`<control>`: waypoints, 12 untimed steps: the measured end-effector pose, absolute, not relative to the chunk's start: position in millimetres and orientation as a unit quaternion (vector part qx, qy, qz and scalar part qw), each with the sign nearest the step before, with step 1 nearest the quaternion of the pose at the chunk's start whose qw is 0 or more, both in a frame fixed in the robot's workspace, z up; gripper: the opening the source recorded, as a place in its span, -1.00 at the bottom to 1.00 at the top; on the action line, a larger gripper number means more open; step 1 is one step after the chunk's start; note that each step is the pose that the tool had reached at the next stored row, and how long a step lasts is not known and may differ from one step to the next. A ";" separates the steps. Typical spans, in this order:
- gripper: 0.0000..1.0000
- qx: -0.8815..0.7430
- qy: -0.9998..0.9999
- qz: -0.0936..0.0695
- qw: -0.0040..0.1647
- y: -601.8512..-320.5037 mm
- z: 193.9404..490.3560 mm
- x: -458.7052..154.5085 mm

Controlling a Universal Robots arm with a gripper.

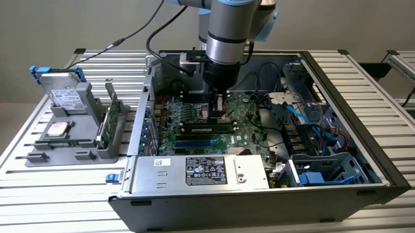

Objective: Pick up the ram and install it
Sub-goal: 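Press down the ram until it locks into place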

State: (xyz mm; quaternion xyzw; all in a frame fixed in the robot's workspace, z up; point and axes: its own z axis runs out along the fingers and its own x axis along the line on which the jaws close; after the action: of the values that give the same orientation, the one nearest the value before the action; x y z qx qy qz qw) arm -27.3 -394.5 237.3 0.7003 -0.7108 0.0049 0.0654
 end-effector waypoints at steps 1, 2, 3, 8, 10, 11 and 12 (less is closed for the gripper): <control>-0.80 0.700 -0.711 0.005 0.065 -394.5 240.4 -27.3; -0.80 0.700 -0.711 0.005 0.065 -394.5 242.8 -27.3; -0.80 0.700 -0.711 0.005 0.065 -394.5 244.8 -27.3; -0.80 0.700 -0.711 0.005 0.065 -394.5 251.2 -27.3; -0.80 0.700 -0.711 0.005 0.065 -394.5 251.2 -27.3; -0.80 0.700 -0.711 0.005 0.065 -394.5 251.2 -27.3; -0.80 0.700 -0.711 0.005 0.065 -394.5 251.2 -27.3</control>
State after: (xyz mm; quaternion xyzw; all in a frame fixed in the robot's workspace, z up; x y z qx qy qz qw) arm -27.3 -394.5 251.2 0.7003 -0.7108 0.0049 0.0653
